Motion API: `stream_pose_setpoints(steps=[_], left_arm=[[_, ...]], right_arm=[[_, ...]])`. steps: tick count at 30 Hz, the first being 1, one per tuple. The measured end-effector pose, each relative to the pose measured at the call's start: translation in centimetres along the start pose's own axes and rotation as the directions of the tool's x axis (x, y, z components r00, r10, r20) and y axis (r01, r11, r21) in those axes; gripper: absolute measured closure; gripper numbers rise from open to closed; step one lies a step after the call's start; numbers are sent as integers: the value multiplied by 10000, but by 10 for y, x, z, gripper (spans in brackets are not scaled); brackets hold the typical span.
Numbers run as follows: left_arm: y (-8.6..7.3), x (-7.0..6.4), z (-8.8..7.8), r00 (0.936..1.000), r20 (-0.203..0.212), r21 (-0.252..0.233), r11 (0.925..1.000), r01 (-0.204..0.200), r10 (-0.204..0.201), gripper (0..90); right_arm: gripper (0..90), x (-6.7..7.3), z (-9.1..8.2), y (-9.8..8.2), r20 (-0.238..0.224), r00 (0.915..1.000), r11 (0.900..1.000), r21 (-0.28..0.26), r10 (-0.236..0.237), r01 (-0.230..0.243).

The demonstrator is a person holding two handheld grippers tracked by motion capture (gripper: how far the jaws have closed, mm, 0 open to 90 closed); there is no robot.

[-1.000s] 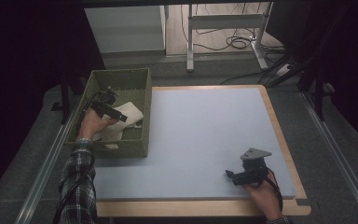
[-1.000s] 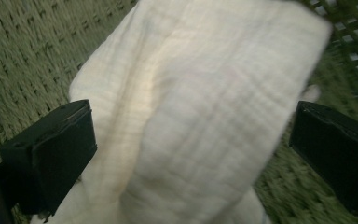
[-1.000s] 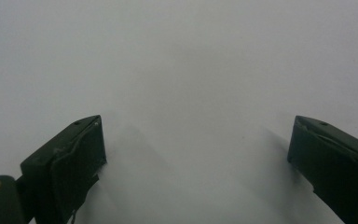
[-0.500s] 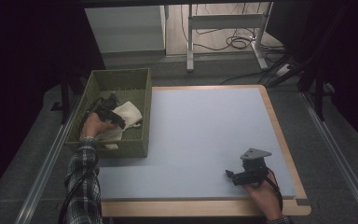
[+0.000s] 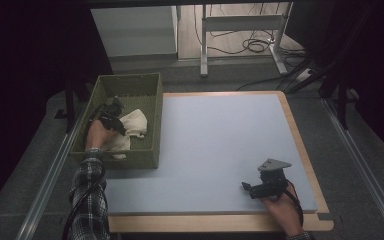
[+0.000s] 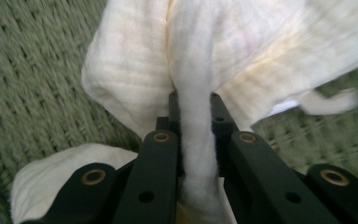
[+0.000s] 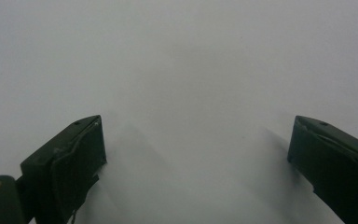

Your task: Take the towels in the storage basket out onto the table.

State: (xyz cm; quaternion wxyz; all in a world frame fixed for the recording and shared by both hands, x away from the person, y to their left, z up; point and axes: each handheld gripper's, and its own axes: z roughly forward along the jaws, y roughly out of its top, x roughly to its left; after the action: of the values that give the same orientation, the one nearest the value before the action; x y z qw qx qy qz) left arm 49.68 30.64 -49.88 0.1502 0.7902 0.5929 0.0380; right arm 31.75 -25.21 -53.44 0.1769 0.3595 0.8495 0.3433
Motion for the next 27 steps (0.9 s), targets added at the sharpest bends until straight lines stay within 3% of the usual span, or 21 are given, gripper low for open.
stream_pose_setpoints(steps=[5,11,17,27], left_arm=[[0,1,-18,9993,343,-838,9964,155,-126,850],[-3,-4,-51,9984,572,-1572,9876,45,45,849],[-7,-9,-75,9991,359,-1956,9805,-167,242,847],[-9,-18,-105,9983,387,-2267,9734,-343,442,842]], right_arm=[[42,0,0,0,-4,10000,10000,-1,2,-2],[42,0,0,0,10,10000,10000,3,-8,8],[42,0,0,0,10,10000,10000,5,-11,11],[42,0,0,0,13,10000,10000,5,-15,15]])
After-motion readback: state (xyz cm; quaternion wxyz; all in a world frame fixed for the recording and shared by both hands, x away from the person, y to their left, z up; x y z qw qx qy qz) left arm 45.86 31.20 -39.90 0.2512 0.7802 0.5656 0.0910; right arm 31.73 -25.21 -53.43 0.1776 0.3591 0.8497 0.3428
